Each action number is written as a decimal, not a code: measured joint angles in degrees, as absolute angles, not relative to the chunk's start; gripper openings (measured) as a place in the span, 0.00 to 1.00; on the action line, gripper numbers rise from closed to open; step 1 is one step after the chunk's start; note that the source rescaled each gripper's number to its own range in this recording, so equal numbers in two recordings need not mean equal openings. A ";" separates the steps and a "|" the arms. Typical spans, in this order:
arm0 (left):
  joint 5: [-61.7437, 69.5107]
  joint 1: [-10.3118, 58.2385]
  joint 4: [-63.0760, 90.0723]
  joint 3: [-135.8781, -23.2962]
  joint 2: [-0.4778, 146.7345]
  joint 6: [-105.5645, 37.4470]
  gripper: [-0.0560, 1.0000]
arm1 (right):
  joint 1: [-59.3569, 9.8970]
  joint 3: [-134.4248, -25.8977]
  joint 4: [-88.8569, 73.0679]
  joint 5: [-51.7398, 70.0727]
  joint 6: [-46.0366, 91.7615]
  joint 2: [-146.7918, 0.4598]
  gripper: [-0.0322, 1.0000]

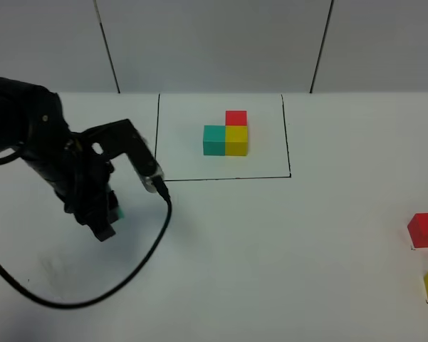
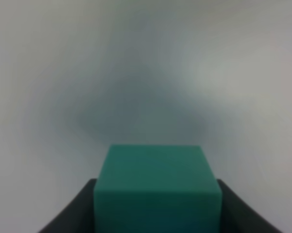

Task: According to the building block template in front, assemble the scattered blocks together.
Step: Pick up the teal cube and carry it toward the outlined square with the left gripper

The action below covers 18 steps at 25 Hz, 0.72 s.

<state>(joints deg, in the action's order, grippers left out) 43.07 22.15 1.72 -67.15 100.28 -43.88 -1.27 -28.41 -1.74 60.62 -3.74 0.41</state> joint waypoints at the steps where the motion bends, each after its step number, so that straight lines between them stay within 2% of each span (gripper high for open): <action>1: 43.19 23.65 2.05 -67.80 100.41 -45.86 0.06 | -1.27 -28.41 -1.74 60.62 -3.74 0.41 0.03; 9: 46.18 33.36 2.60 -77.03 108.99 -49.57 0.06 | -1.27 -28.41 -1.74 60.62 -3.68 0.41 0.03; 18: 47.47 37.15 3.25 -83.91 119.92 -50.73 0.06 | -1.27 -28.41 -1.74 60.62 -3.68 0.41 0.03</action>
<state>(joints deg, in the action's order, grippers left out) 47.47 37.15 3.25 -83.91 119.92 -50.73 -1.27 -28.41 -1.74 60.62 -3.68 0.41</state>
